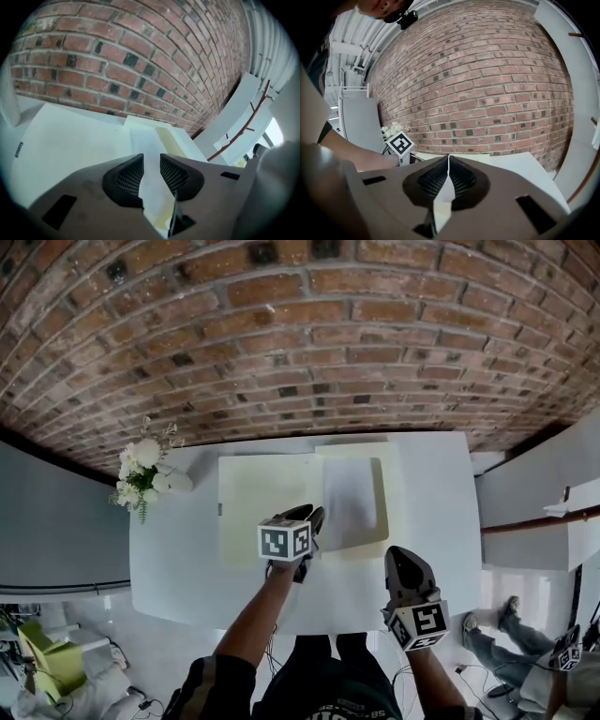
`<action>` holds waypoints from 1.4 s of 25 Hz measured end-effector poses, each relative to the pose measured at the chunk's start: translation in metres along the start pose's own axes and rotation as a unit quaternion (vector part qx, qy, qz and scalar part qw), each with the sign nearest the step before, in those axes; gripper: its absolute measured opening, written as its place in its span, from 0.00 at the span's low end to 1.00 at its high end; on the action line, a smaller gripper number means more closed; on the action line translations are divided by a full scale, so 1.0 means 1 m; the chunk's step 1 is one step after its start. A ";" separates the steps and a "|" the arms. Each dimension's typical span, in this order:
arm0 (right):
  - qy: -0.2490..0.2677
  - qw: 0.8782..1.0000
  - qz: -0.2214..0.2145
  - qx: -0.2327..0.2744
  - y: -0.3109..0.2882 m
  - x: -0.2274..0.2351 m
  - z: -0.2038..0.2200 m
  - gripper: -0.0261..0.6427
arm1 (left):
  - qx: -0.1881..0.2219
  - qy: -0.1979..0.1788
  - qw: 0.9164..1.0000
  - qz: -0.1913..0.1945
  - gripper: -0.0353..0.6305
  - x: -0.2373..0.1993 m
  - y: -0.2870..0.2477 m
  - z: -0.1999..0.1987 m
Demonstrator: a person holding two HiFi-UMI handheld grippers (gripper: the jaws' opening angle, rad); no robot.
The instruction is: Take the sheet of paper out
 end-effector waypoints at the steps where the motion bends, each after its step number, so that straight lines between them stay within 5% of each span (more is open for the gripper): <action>1: -0.001 1.000 -0.001 0.000 -0.001 0.000 0.001 0.14 | -0.009 0.008 1.000 -0.006 0.20 -0.004 -0.005 0.002; 17: -0.011 0.999 0.001 -0.036 -0.009 0.000 0.019 0.14 | -0.116 0.019 0.993 -0.029 0.20 -0.022 -0.066 0.045; 35: -0.022 0.998 0.021 -0.055 0.007 0.004 0.034 0.14 | -0.128 -0.055 0.989 -0.056 0.09 -0.024 -0.076 0.056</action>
Point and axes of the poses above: the fingertips, and each gripper's own axes: y backward along the fingers, x to its right, z out of its underside, the point moved 10 cm from there along y, backward along the fingers, and after that the axes turned 15 degrees about x, right-handed, at the moved point
